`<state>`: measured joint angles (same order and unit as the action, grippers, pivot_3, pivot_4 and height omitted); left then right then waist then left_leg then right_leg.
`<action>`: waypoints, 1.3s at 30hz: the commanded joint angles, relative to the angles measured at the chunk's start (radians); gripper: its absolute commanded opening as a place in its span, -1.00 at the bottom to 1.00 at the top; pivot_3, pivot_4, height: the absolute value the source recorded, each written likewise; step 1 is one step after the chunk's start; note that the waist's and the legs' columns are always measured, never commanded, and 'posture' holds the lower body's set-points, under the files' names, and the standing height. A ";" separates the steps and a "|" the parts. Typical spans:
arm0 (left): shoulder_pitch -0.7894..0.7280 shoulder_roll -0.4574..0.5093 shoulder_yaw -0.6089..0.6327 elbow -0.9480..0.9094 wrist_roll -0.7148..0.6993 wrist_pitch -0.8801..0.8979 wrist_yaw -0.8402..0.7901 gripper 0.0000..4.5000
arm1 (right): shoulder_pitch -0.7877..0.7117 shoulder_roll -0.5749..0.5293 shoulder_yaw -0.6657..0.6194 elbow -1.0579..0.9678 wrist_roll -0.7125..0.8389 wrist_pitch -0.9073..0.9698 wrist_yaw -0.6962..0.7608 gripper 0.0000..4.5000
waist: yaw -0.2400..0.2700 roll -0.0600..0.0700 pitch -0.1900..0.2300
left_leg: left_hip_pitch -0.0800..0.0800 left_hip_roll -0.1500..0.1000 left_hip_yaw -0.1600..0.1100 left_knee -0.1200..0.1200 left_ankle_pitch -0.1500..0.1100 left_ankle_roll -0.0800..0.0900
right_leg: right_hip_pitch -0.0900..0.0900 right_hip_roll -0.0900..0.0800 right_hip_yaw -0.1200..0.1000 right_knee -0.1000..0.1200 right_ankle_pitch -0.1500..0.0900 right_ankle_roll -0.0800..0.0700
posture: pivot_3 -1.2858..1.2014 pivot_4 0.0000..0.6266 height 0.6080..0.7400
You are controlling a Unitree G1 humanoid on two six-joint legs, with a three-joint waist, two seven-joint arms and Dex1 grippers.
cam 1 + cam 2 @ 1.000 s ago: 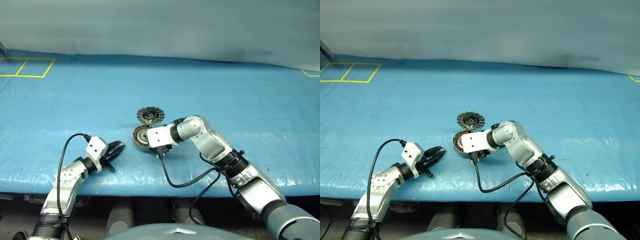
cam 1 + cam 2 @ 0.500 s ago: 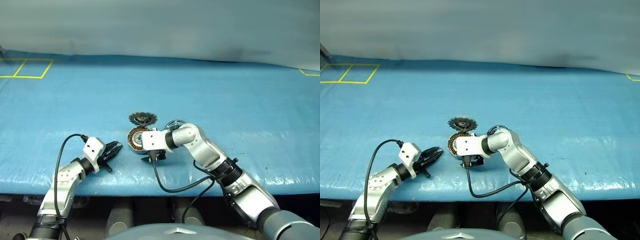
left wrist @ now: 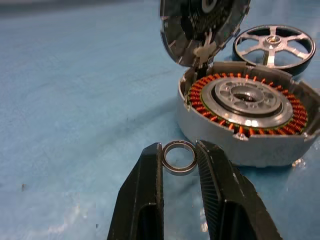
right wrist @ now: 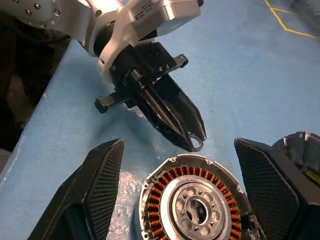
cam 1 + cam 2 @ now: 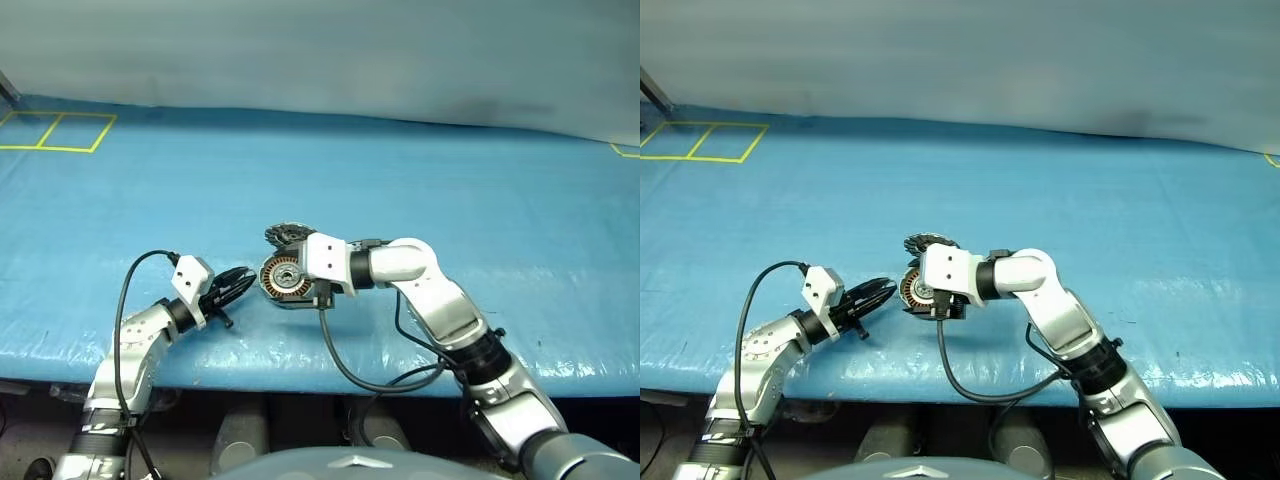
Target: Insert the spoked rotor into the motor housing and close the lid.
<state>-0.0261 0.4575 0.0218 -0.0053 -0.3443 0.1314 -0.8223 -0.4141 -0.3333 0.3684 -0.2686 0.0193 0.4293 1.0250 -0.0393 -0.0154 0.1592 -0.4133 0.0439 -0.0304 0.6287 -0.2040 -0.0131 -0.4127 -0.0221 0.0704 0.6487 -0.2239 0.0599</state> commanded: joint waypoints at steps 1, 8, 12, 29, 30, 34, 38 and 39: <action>-0.029 0.023 0.011 -0.043 -0.047 0.031 -0.048 -0.71 | 0.070 -0.031 -0.068 -0.064 0.052 0.036 -0.050 0.67 | 0.000 0.000 0.000 | 0.000 0.000 0.000 0.000 0.000 0.000 | 0.000 0.000 0.000 0.000 0.000 0.000 | 0.03 -0.52 1.00; -0.099 0.045 -0.035 -0.024 -0.061 0.081 -0.140 -0.71 | 0.214 -0.084 -0.124 -0.095 0.083 0.076 -0.144 0.67 | 0.001 0.000 0.000 | 0.000 0.000 0.001 0.000 0.000 0.000 | 0.000 0.000 0.001 0.000 0.000 0.000 | 0.03 -0.52 1.00; -0.160 0.040 -0.067 0.019 -0.038 0.075 -0.167 -0.71 | 0.235 -0.101 -0.124 -0.104 0.087 0.087 -0.179 0.67 | 0.002 0.000 0.000 | 0.000 0.000 0.001 0.001 0.000 0.000 | 0.000 0.000 0.001 0.000 0.000 0.000 | 0.03 -0.52 1.00; -0.288 0.022 -0.178 0.187 0.082 0.013 -0.241 -0.71 | 0.266 -0.124 -0.099 -0.115 0.094 0.085 -0.249 0.67 | 0.002 0.000 0.000 | -0.001 0.000 0.000 0.001 0.000 0.000 | 0.000 0.001 0.001 -0.001 0.000 0.001 | 0.03 -0.52 1.00; -0.292 0.021 -0.179 0.192 0.084 0.011 -0.242 -0.71 | 0.267 -0.125 -0.099 -0.115 0.094 0.084 -0.251 0.67 | 0.002 0.000 0.000 | -0.001 0.000 0.000 0.001 0.000 0.000 | 0.000 0.001 0.001 -0.001 0.000 0.001 | 0.03 -0.52 1.00; -0.304 0.022 -0.189 0.212 0.104 0.008 -0.246 -0.71 | 0.265 -0.126 -0.100 -0.115 0.095 0.081 -0.262 0.67 | 0.003 0.000 0.000 | -0.001 0.000 0.000 0.001 0.000 0.000 | 0.000 0.001 0.001 -0.001 0.000 0.001 | 0.03 -0.52 1.00; -0.306 0.014 -0.182 0.225 0.107 -0.006 -0.246 -0.71 | 0.263 -0.128 -0.099 -0.114 0.096 0.077 -0.270 0.67 | 0.003 0.000 0.000 | -0.001 0.000 0.000 0.001 0.000 0.000 | 0.001 0.001 0.001 -0.001 0.000 0.001 | 0.03 -0.52 1.00; -0.306 0.013 -0.181 0.227 0.105 -0.008 -0.249 -0.71 | 0.262 -0.127 -0.098 -0.114 0.095 0.076 -0.271 0.67 | 0.003 0.000 0.000 | -0.001 0.000 0.000 0.001 0.000 0.000 | 0.001 0.001 0.001 -0.001 0.000 0.001 | 0.03 -0.52 1.00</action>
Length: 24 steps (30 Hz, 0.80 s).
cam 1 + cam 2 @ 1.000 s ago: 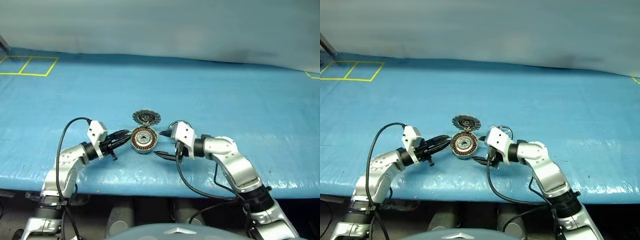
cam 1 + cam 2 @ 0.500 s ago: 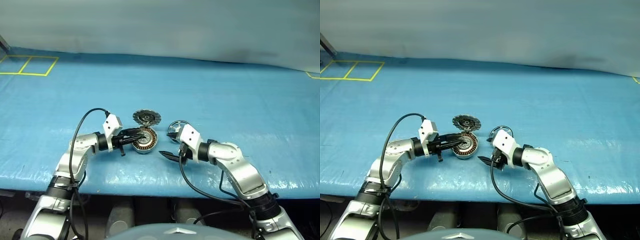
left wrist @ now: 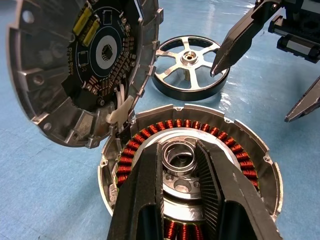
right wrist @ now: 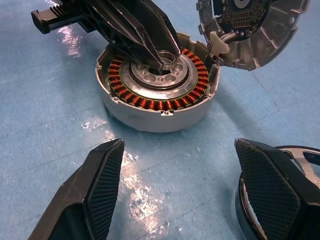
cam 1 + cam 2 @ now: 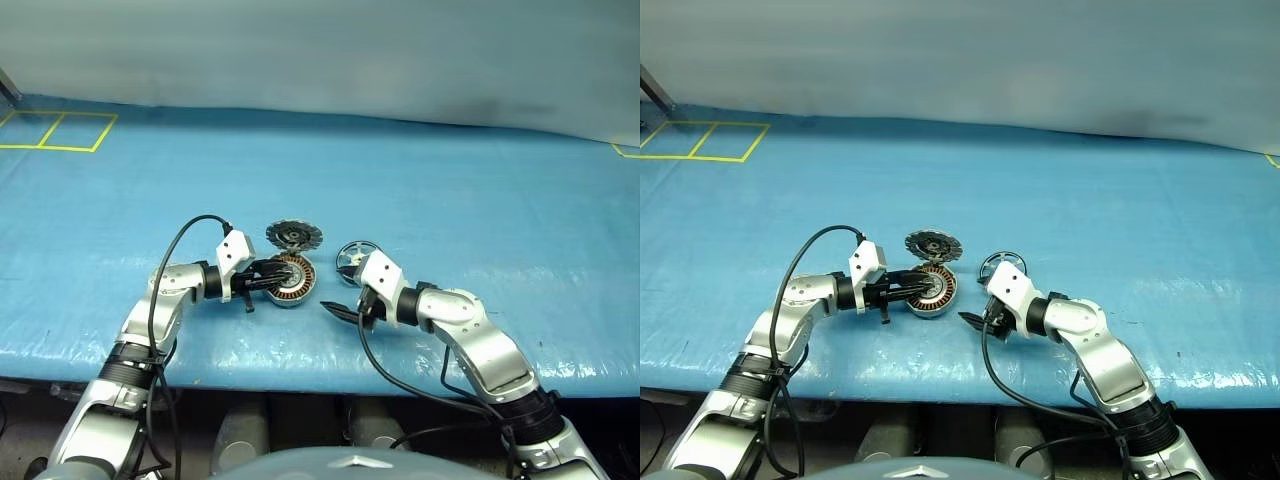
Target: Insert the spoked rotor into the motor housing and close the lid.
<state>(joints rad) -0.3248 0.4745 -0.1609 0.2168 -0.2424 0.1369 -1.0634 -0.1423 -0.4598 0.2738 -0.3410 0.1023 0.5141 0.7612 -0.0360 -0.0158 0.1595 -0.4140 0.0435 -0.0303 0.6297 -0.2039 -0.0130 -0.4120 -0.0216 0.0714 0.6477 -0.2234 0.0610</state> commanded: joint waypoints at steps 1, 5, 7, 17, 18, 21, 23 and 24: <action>-0.007 -0.004 0.001 0.006 0.002 -0.015 -0.011 -0.71 | -0.010 0.000 -0.002 -0.040 0.010 -0.010 -0.010 0.67 | 0.000 0.000 0.000 | 0.000 0.000 0.000 0.000 0.000 0.000 | 0.000 0.000 0.000 0.000 0.000 0.000 | 0.03 -0.52 1.00; -0.004 -0.010 0.012 0.008 -0.003 -0.035 -0.004 -0.30 | -0.016 0.000 0.002 -0.032 0.005 -0.015 -0.016 0.69 | 0.000 0.000 0.000 | 0.000 0.000 0.000 0.000 0.000 0.000 | 0.000 0.000 0.000 0.000 0.000 0.000 | 0.03 -0.52 1.00; -0.002 -0.013 0.019 0.008 -0.007 -0.037 0.001 -0.30 | -0.019 0.000 0.004 -0.029 0.004 -0.017 -0.018 0.69 | 0.000 0.000 0.000 | 0.000 0.000 0.000 0.000 0.000 0.000 | 0.000 0.000 0.000 0.000 0.000 0.000 | 0.03 -0.52 1.00; 0.009 -0.010 0.037 0.001 -0.019 -0.025 0.003 -0.30 | -0.038 -0.004 0.021 -0.010 -0.005 -0.029 -0.022 0.69 | -0.001 0.000 0.000 | 0.000 0.000 0.000 0.000 0.000 0.000 | 0.000 0.000 0.000 0.000 0.000 0.000 | 0.03 -0.52 1.00; 0.009 -0.010 0.037 0.000 -0.020 -0.024 0.002 -0.30 | -0.039 -0.004 0.022 -0.009 -0.005 -0.030 -0.023 0.69 | -0.001 0.000 0.000 | 0.000 0.000 0.000 0.000 0.000 0.000 | 0.000 0.000 0.000 0.000 0.000 0.000 | 0.03 -0.52 1.00; 0.012 -0.008 0.036 -0.007 -0.026 -0.012 -0.007 -0.30 | -0.042 -0.004 0.024 -0.005 -0.005 -0.032 -0.024 0.69 | 0.000 0.000 0.000 | 0.000 0.000 0.000 0.000 0.000 0.000 | 0.000 0.000 0.000 0.000 0.000 0.001 | 0.03 -0.52 1.00; 0.016 -0.003 0.031 -0.017 -0.039 0.008 -0.024 -0.30 | -0.043 -0.004 0.025 -0.003 -0.007 -0.033 -0.024 0.69 | -0.001 0.000 0.000 | 0.000 0.000 0.000 0.000 0.000 0.000 | 0.000 0.000 0.000 0.000 0.000 0.000 | 0.03 -0.52 1.00; 0.017 -0.001 0.030 -0.021 -0.043 0.015 -0.029 -0.30 | -0.043 -0.004 0.025 -0.003 -0.007 -0.033 -0.024 0.69 | -0.001 0.000 0.000 | 0.000 0.000 0.000 0.000 0.000 0.000 | 0.000 0.000 0.000 0.000 0.000 0.001 | 0.03 -0.52 1.00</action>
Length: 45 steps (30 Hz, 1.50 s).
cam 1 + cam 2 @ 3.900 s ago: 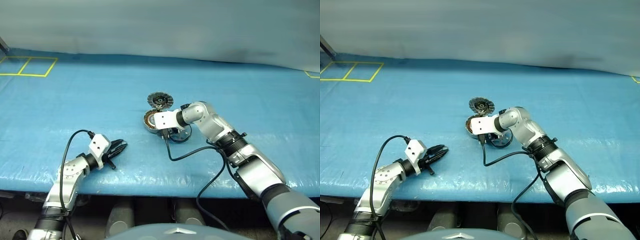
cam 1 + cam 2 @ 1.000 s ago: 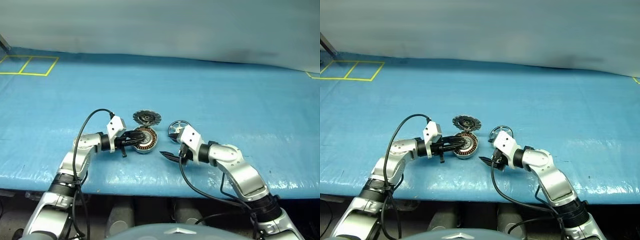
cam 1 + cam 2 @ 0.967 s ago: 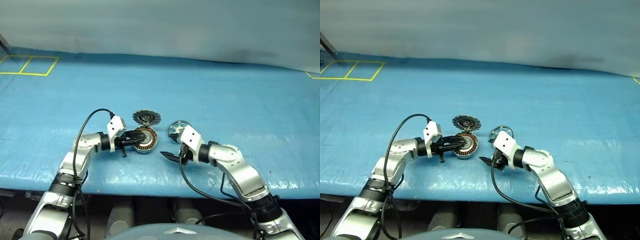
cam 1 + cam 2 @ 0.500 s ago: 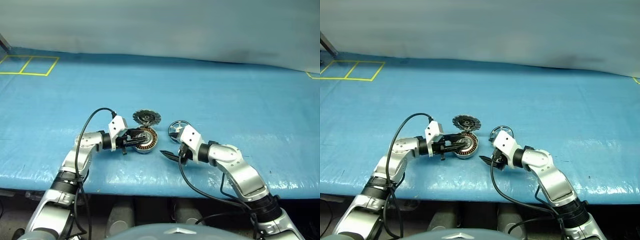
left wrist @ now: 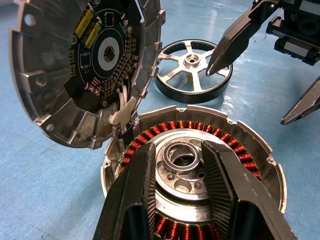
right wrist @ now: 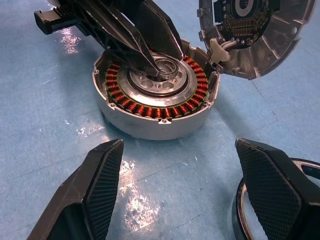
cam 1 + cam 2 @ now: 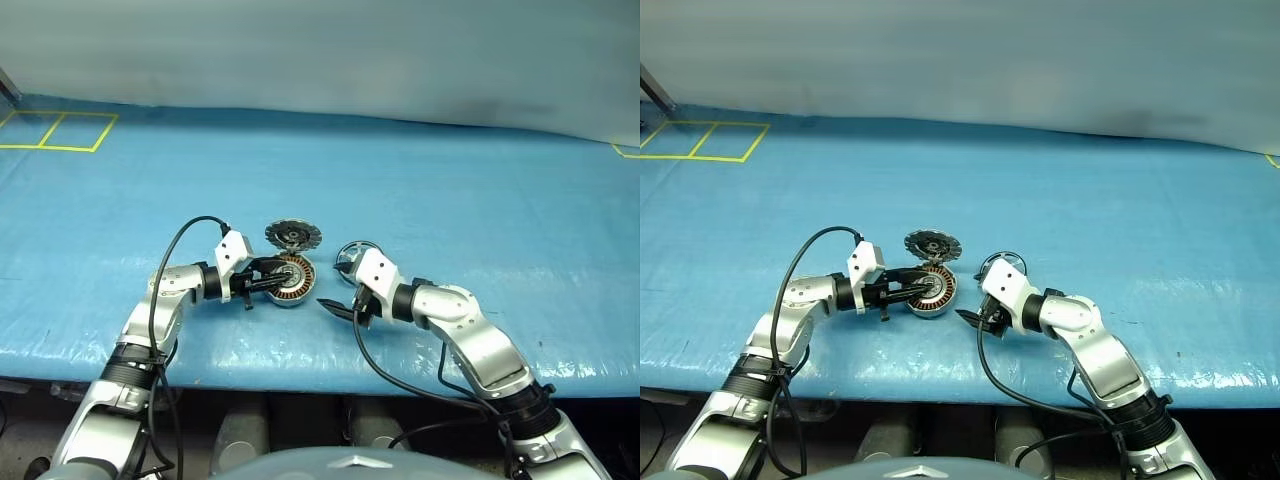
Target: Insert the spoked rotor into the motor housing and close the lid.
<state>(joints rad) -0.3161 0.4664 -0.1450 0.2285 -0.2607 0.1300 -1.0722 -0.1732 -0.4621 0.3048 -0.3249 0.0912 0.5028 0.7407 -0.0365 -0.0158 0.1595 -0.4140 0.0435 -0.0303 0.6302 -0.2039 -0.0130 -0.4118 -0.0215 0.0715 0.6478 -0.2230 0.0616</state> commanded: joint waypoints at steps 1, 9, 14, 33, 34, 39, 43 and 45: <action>0.010 0.008 0.013 -0.038 -0.033 0.032 -0.028 -0.30 | -0.013 -0.002 -0.006 -0.018 0.002 -0.022 -0.005 0.69 | 0.000 0.000 0.000 | 0.000 0.000 0.000 0.000 0.000 0.000 | 0.000 0.000 0.000 0.000 0.000 0.000 | 0.03 -0.52 1.00; 0.015 0.021 0.008 -0.055 -0.038 0.057 -0.039 -0.30 | -0.011 -0.002 -0.005 -0.017 -0.004 -0.025 -0.011 0.69 | 0.000 0.000 0.000 | 0.000 0.000 0.000 0.000 0.000 0.000 | 0.000 0.000 0.000 0.000 0.000 0.000 | 0.03 -0.52 1.00; 0.020 0.017 0.032 -0.057 -0.030 0.028 -0.006 -0.30 | -0.012 -0.003 -0.004 -0.014 -0.006 -0.026 -0.010 0.69 | 0.000 0.000 0.000 | 0.000 0.000 0.000 0.000 0.000 0.000 | 0.000 0.000 0.000 0.000 0.000 0.000 | 0.03 -0.52 1.00; 0.030 -0.028 0.072 -0.093 -0.062 0.005 0.056 -0.99 | -0.031 -0.005 0.012 0.001 -0.009 -0.034 -0.004 0.69 | 0.001 0.000 0.000 | 0.000 0.000 0.000 0.001 0.000 0.000 | 0.000 0.000 0.000 0.000 0.000 0.001 | 0.03 -0.52 1.00; 0.025 -0.029 0.066 -0.089 -0.054 0.007 0.061 -0.99 | -0.029 -0.005 0.012 0.001 -0.010 -0.034 -0.005 0.69 | 0.001 0.000 0.000 | 0.000 0.000 0.000 0.001 0.000 0.000 | 0.000 0.000 0.000 0.000 0.000 0.001 | 0.03 -0.52 1.00; 0.015 -0.025 0.043 -0.086 -0.041 0.029 0.062 -0.99 | -0.021 -0.006 0.011 -0.003 -0.011 -0.035 -0.010 0.69 | 0.000 0.000 0.000 | 0.000 0.000 0.000 0.001 0.000 0.000 | 0.001 0.000 0.000 0.000 0.001 0.001 | 0.03 -0.52 1.00; 0.010 -0.021 0.024 -0.096 -0.046 0.055 0.042 -0.99 | -0.018 -0.005 0.011 -0.003 -0.013 -0.034 -0.014 0.69 | 0.000 0.000 0.000 | 0.000 0.000 0.000 0.001 0.000 0.000 | 0.000 0.000 0.000 0.000 0.001 0.001 | 0.03 -0.52 1.00; 0.010 -0.019 0.020 -0.098 -0.037 0.057 0.044 -0.99 | -0.018 -0.003 0.012 -0.003 -0.014 -0.034 -0.017 0.69 | 0.000 0.000 0.000 | 0.000 0.000 0.000 0.001 0.000 0.000 | 0.000 0.000 0.000 0.000 0.001 0.001 | 0.03 -0.52 1.00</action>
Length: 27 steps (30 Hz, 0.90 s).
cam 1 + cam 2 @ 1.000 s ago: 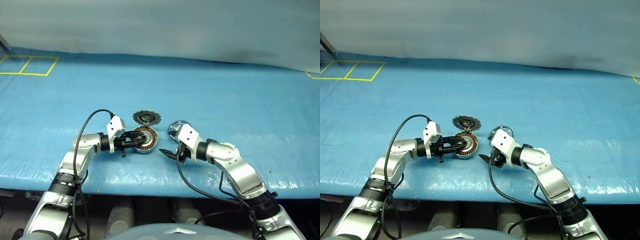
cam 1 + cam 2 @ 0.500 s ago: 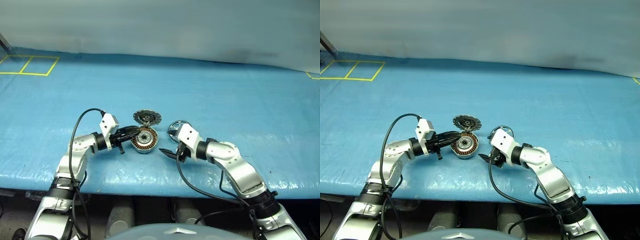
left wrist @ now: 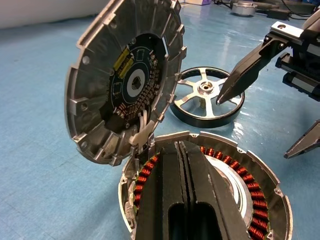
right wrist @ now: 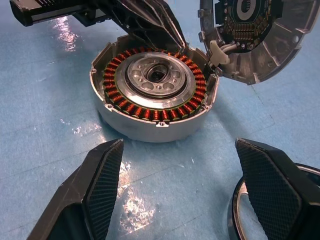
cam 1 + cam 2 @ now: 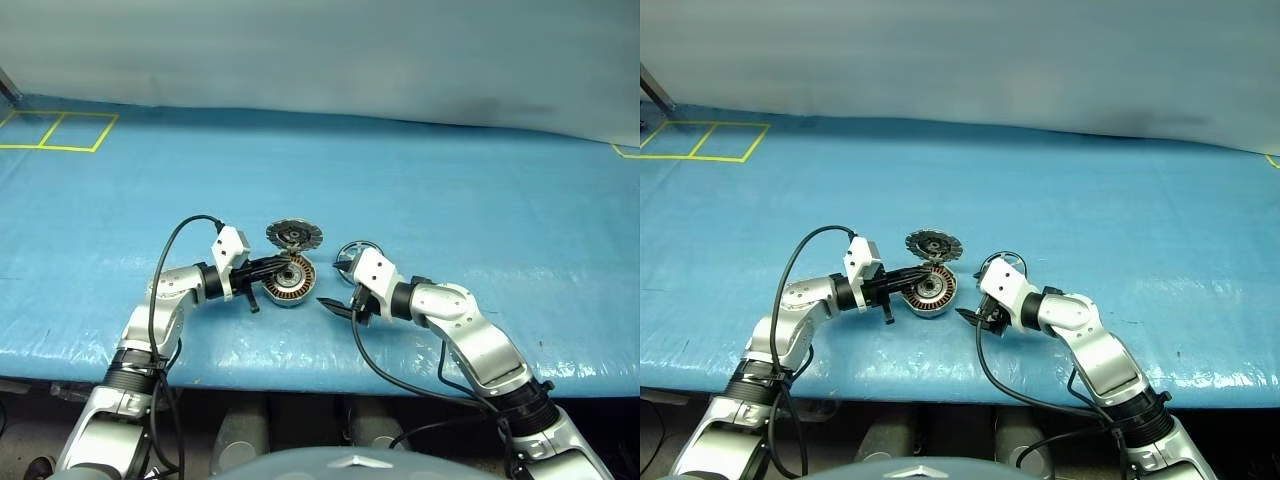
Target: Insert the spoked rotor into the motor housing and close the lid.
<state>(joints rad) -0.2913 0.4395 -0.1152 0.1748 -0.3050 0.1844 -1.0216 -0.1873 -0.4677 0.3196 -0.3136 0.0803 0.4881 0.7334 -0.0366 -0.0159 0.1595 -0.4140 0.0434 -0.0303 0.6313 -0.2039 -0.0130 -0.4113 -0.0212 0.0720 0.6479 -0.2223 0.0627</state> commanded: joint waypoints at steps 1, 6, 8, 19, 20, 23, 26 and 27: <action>-0.015 0.011 -0.015 -0.044 0.015 0.006 -0.006 -0.99 | -0.004 0.003 -0.003 -0.015 -0.004 -0.020 -0.011 0.69 | 0.000 0.000 0.000 | 0.000 0.000 0.000 0.000 0.000 0.000 | 0.000 0.000 0.000 0.000 0.000 0.000 | 0.03 -0.52 1.00; -0.009 0.015 -0.031 -0.044 0.044 0.010 0.002 -0.99 | -0.004 0.003 0.000 -0.010 -0.004 -0.023 -0.017 0.69 | 0.000 0.000 0.000 | 0.000 0.000 0.000 0.000 0.000 0.000 | 0.000 0.000 0.000 0.000 0.000 0.000 | 0.03 -0.52 1.00; -0.008 0.015 -0.032 -0.043 0.048 0.009 0.005 -0.99 | -0.005 0.002 0.002 -0.010 -0.005 -0.023 -0.019 0.69 | 0.000 0.000 0.000 | 0.000 0.000 0.000 0.000 0.000 0.000 | 0.000 0.000 0.000 0.000 0.000 0.000 | 0.03 -0.52 1.00; -0.002 0.016 -0.024 -0.046 0.056 0.022 0.013 -0.99 | -0.009 0.005 0.004 -0.002 -0.015 -0.027 -0.019 0.69 | 0.000 0.000 0.000 | 0.000 0.000 0.000 0.000 0.000 0.000 | 0.000 0.000 0.000 0.000 0.000 0.000 | 0.03 -0.52 1.00; -0.001 0.018 -0.025 -0.048 0.054 0.028 0.011 -0.99 | -0.009 0.006 0.005 -0.002 -0.016 -0.028 -0.019 0.69 | 0.000 0.000 0.000 | 0.000 0.000 0.000 0.000 0.000 0.000 | 0.000 0.000 0.000 0.000 0.000 0.000 | 0.03 -0.52 1.00; 0.001 0.021 -0.025 -0.052 0.050 0.038 0.006 -0.99 | -0.009 0.008 0.005 -0.001 -0.015 -0.029 -0.019 0.69 | 0.000 0.000 0.000 | 0.000 0.000 0.000 0.000 0.000 0.000 | 0.000 0.000 0.000 0.000 0.000 0.000 | 0.03 -0.52 1.00; 0.003 0.027 -0.027 -0.062 0.041 0.056 -0.007 -0.99 | -0.009 0.009 0.005 -0.002 -0.017 -0.029 -0.021 0.69 | 0.000 0.000 0.000 | 0.000 0.000 0.000 0.000 0.000 0.000 | 0.000 0.000 0.000 0.000 0.000 0.000 | 0.03 -0.52 1.00; 0.001 0.033 -0.032 -0.068 0.039 0.073 -0.014 -0.99 | -0.009 0.009 0.005 -0.002 -0.017 -0.028 -0.021 0.69 | 0.000 0.000 0.000 | 0.000 0.000 0.000 0.000 0.000 0.000 | 0.000 0.000 0.000 0.000 0.000 0.000 | 0.03 -0.52 1.00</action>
<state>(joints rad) -0.2911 0.4594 -0.1413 0.1428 -0.2563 0.2360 -1.0203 -0.1872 -0.4619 0.3363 -0.2936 0.0603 0.4829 0.7164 -0.0364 -0.0159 0.1595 -0.4137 0.0434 -0.0303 0.6315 -0.2039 -0.0129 -0.4110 -0.0212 0.0721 0.6479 -0.2223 0.0627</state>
